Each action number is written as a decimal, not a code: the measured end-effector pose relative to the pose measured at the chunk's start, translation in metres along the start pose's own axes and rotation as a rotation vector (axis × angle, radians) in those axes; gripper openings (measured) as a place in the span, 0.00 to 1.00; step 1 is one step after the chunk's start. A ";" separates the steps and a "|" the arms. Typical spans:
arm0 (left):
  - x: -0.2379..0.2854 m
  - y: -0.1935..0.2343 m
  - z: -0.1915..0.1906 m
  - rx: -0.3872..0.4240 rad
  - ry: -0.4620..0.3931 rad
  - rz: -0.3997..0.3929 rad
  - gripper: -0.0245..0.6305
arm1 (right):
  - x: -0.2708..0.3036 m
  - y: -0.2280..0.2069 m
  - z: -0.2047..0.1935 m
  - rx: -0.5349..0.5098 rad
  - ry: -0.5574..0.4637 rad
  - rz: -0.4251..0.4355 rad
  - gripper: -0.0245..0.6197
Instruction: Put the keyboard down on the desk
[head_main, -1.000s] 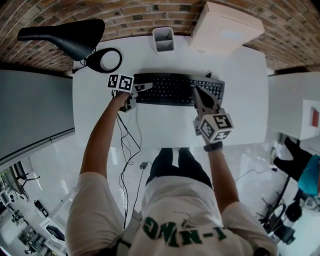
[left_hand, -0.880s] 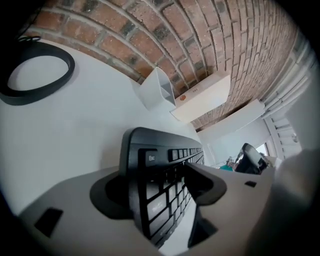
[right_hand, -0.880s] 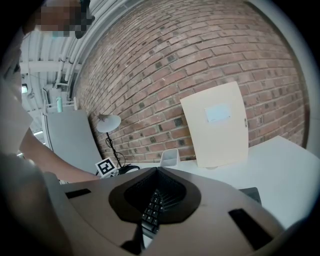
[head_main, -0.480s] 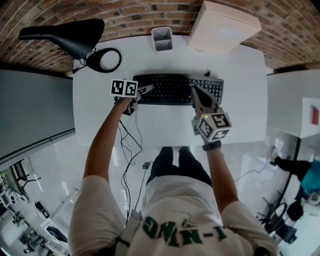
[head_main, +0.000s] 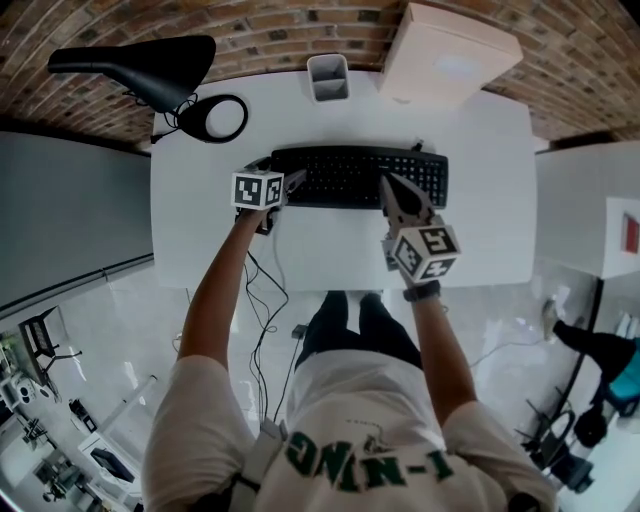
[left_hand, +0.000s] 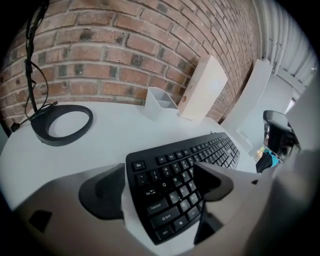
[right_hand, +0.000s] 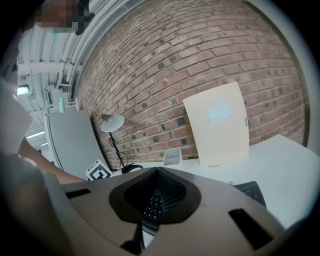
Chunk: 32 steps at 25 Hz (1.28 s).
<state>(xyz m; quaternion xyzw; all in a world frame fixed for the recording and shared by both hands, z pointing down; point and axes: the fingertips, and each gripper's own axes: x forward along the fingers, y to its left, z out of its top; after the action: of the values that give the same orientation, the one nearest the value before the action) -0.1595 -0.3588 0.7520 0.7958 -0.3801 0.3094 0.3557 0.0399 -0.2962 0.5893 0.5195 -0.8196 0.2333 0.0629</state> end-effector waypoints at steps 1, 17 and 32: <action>-0.003 -0.001 0.002 0.002 -0.013 0.006 0.66 | 0.000 0.000 0.000 -0.004 -0.001 0.000 0.04; -0.104 -0.092 0.056 0.030 -0.401 0.063 0.66 | -0.050 -0.019 0.022 -0.054 -0.046 -0.123 0.04; -0.195 -0.229 0.078 0.179 -0.652 0.174 0.35 | -0.134 -0.038 0.070 -0.116 -0.172 -0.178 0.04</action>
<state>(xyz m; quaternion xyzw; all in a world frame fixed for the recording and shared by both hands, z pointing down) -0.0548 -0.2416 0.4837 0.8454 -0.5115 0.1004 0.1165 0.1439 -0.2311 0.4930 0.6039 -0.7847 0.1333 0.0427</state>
